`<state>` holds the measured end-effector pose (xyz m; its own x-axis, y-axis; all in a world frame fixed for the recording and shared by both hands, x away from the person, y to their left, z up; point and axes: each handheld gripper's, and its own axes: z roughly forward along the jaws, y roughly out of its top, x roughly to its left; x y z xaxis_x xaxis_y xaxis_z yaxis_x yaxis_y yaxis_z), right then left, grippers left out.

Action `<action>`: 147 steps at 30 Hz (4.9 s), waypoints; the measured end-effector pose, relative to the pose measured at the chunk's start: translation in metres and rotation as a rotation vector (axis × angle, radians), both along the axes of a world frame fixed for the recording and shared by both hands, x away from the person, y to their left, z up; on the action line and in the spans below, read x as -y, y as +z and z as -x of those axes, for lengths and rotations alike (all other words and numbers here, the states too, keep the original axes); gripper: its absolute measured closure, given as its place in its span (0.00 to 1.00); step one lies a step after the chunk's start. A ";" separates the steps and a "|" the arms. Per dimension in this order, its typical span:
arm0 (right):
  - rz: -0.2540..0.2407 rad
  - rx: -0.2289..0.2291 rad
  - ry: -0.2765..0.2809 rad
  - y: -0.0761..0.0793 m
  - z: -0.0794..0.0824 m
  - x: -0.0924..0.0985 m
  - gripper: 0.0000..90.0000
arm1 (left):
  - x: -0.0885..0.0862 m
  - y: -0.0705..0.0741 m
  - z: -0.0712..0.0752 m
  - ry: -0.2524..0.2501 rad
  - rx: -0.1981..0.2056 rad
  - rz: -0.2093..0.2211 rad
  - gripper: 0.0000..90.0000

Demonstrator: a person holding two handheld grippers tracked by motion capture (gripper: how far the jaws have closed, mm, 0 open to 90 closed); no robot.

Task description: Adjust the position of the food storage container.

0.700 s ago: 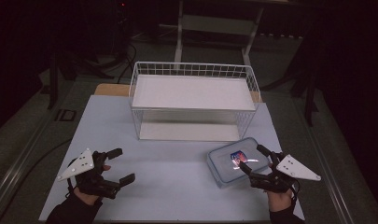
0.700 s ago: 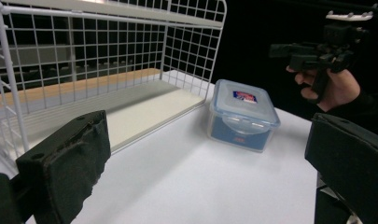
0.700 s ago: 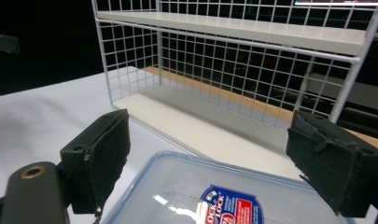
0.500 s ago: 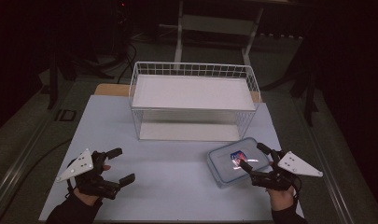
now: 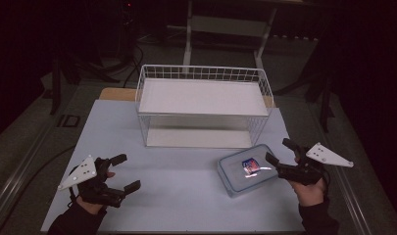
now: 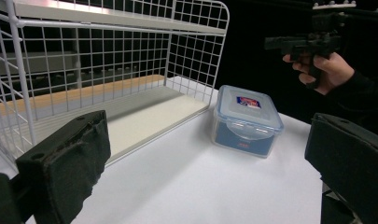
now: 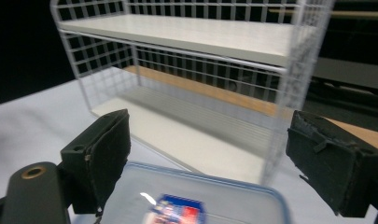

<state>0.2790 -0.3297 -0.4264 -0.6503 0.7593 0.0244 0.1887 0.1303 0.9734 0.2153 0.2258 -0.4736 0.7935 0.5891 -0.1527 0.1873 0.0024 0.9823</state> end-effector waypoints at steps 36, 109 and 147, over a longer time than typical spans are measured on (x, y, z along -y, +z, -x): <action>0.269 -0.260 -0.147 -0.075 -0.042 0.044 1.00 | 0.004 -0.005 -0.001 0.003 0.007 -0.033 0.00; 0.326 -0.322 0.551 -0.081 0.034 -0.147 1.00 | 0.009 -0.006 0.000 -0.023 0.005 -0.054 0.00; 0.269 -0.322 0.088 -0.076 -0.030 -0.058 1.00 | 0.013 -0.009 -0.002 -0.040 -0.011 -0.059 0.00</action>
<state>0.3090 -0.2715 -0.5020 -0.7043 0.7084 0.0457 0.4546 0.4007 0.7955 0.2176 0.2127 -0.4826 0.8150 0.5654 -0.1271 0.1965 -0.0633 0.9785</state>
